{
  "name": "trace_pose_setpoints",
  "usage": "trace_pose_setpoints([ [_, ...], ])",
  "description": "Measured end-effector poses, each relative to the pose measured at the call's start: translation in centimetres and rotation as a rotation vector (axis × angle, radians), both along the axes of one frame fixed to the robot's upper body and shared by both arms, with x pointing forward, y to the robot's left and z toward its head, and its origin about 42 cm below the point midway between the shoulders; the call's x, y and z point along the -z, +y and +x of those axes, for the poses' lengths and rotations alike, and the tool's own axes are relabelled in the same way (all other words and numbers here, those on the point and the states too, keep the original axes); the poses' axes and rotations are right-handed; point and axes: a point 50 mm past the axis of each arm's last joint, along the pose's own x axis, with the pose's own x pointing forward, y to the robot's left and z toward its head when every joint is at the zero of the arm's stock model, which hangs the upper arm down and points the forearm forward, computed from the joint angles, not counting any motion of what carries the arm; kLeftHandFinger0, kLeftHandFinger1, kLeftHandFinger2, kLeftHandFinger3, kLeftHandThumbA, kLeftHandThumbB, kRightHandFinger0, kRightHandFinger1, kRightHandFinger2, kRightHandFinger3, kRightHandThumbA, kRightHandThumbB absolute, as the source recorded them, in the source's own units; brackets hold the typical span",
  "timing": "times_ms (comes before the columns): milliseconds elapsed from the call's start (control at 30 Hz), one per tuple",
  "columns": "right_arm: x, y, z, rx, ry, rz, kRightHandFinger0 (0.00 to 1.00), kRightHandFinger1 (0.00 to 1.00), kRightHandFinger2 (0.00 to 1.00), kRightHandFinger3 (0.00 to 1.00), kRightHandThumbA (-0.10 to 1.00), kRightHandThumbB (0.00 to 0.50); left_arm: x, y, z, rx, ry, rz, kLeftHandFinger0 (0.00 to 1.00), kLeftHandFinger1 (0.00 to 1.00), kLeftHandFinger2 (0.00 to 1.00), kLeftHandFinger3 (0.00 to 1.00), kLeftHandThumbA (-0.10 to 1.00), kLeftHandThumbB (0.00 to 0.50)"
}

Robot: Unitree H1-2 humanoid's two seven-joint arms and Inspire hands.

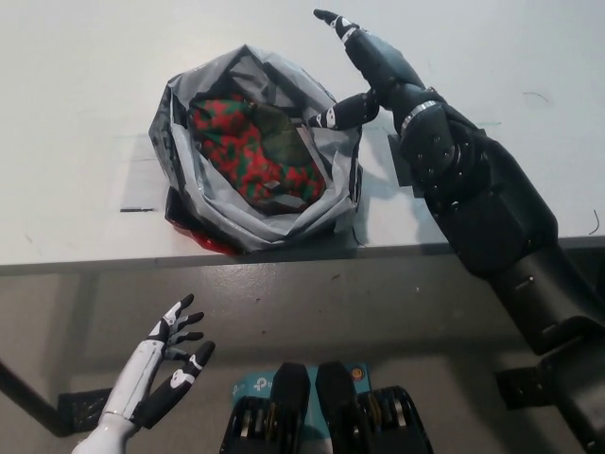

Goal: The robot uses its right hand to pick up a bag of coffee beans and puts it in the black plastic bag, then the robot grabs the top of the bag and lifts it.

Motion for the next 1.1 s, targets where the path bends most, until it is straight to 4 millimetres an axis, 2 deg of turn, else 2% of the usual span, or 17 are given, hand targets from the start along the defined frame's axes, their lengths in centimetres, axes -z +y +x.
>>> trace_pose_setpoints([
  [300, 0.6, -0.2, 0.0, 0.002, 0.030, -0.009, 1.00, 1.00, 1.00, 1.00, 0.94, 0.493, -0.1, -0.1, 0.1, 0.002, -0.003, 0.000, 0.64, 0.78, 0.89, 1.00, 0.86, 0.140],
  [433, 1.4, -0.3, 0.1, 0.016, 0.057, -0.028, 1.00, 1.00, 1.00, 1.00, 0.86, 0.468, -0.1, -0.1, 0.3, 0.003, -0.005, -0.001, 0.63, 0.77, 0.88, 1.00, 0.86, 0.145],
  [767, 3.5, -1.0, 0.5, 0.052, 0.127, -0.054, 1.00, 1.00, 1.00, 1.00, 0.91, 0.500, -0.2, -0.1, 0.4, 0.004, -0.009, 0.000, 0.64, 0.78, 0.89, 1.00, 0.86, 0.146],
  [800, 3.6, -1.0, 0.5, 0.053, 0.130, -0.056, 1.00, 1.00, 1.00, 1.00, 0.93, 0.500, -0.2, -0.1, 0.4, 0.005, -0.009, -0.001, 0.64, 0.77, 0.88, 1.00, 0.87, 0.159],
  [967, 4.4, -0.8, 0.5, 0.055, 0.154, -0.066, 1.00, 1.00, 1.00, 1.00, 0.88, 0.482, -0.3, -0.2, 0.4, 0.006, -0.009, 0.000, 0.63, 0.76, 0.87, 1.00, 0.87, 0.143],
  [1100, 5.4, -0.7, 0.3, 0.055, 0.186, -0.067, 1.00, 1.00, 1.00, 1.00, 0.88, 0.489, -0.3, -0.2, 0.5, 0.007, -0.009, 0.000, 0.64, 0.77, 0.88, 1.00, 0.87, 0.141],
])
